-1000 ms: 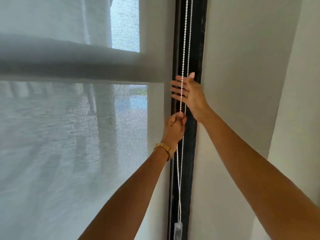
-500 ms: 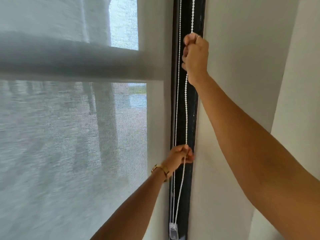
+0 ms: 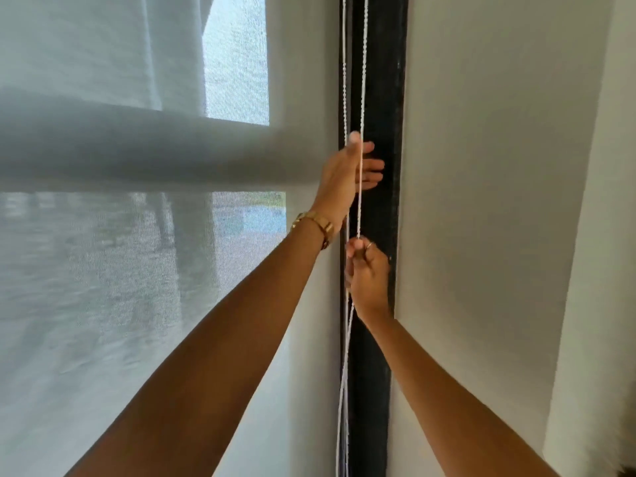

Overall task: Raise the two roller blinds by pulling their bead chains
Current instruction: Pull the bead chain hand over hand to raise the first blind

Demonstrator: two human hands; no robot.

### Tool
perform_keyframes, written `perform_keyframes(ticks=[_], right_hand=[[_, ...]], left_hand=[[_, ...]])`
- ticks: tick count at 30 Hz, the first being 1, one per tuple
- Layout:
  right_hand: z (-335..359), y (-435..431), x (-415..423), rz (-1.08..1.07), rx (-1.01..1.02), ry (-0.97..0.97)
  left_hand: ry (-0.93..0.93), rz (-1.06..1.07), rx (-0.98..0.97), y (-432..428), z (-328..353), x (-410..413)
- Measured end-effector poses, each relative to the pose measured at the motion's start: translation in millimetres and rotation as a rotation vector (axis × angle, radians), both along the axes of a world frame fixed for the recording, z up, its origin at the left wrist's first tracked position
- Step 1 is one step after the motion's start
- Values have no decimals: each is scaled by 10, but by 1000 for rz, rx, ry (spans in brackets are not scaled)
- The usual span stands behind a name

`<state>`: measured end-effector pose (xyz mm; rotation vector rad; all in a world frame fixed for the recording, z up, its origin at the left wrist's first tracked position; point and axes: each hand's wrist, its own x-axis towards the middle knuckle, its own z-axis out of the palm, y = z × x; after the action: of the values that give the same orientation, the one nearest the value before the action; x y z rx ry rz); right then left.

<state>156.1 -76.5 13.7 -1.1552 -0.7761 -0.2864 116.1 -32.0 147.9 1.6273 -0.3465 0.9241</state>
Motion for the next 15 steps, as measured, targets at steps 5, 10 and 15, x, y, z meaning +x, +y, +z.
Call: perform_keyframes(ticks=[5,10,15], right_hand=[[-597,115,12,-70,-33,6],[-835,49,40,133,-134,102],[-499,-181,225,401,-208,271]], left_hand=[[-20,-17,-125,2,240,15],[18,-27,-83,45,-60,16],[39,-22,-97,94,-508,-55]])
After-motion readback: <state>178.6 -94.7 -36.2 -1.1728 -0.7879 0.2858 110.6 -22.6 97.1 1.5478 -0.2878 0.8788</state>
